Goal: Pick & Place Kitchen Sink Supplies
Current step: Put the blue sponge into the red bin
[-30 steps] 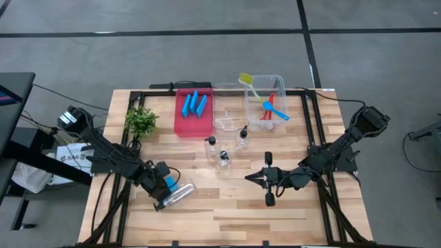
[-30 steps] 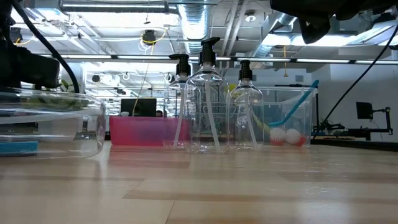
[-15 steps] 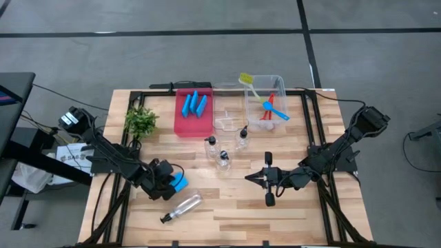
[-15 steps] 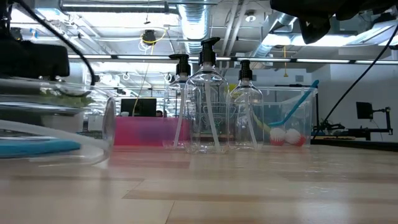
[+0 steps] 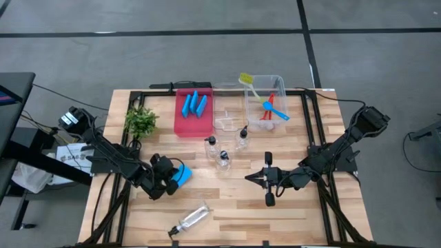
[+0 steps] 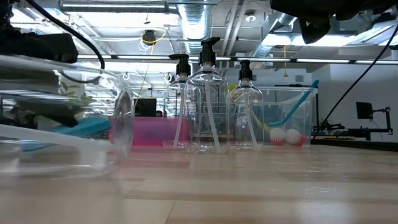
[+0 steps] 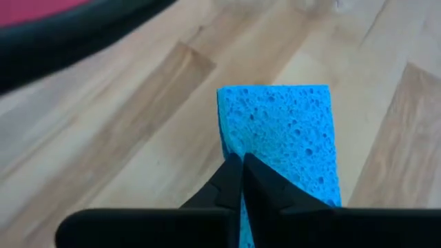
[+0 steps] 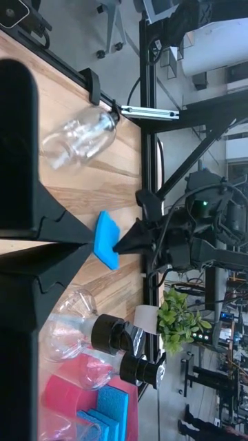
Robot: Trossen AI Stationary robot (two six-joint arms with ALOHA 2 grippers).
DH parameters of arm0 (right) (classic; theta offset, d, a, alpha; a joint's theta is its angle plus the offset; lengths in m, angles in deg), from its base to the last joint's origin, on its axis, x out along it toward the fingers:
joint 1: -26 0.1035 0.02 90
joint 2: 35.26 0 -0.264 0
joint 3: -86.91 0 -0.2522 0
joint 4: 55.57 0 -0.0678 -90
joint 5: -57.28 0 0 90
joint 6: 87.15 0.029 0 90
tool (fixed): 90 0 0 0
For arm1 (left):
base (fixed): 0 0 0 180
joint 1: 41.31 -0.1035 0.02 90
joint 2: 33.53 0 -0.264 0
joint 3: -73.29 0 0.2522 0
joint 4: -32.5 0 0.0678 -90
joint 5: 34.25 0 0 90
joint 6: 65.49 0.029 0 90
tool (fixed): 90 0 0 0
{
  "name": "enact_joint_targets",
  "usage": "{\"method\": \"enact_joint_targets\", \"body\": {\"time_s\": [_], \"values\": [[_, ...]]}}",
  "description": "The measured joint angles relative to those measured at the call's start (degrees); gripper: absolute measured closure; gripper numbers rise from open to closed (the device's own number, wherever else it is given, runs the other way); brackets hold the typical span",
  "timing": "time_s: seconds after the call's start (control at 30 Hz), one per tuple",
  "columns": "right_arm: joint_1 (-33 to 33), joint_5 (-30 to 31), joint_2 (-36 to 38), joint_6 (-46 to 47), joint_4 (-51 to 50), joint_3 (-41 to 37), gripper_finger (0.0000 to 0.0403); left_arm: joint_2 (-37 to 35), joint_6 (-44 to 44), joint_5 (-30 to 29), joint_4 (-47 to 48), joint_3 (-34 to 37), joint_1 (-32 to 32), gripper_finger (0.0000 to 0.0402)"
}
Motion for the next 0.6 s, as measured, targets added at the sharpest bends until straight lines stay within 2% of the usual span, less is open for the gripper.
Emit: {"method": "enact_joint_targets", "body": {"time_s": [0.47, 0.6], "values": [[0.01, 0.00, 0.00, 0.00, 0.00, 0.00, 0.0398, -0.07, 0.06, -6.70, -1.97, -0.11, 0.01, 0.0389], [0.00, 0.00, 0.00, 0.00, 0.00, 0.00, 0.0398, -0.09, 3.48, -8.15, -4.56, -0.11, 0.02, 0.0393]]}}
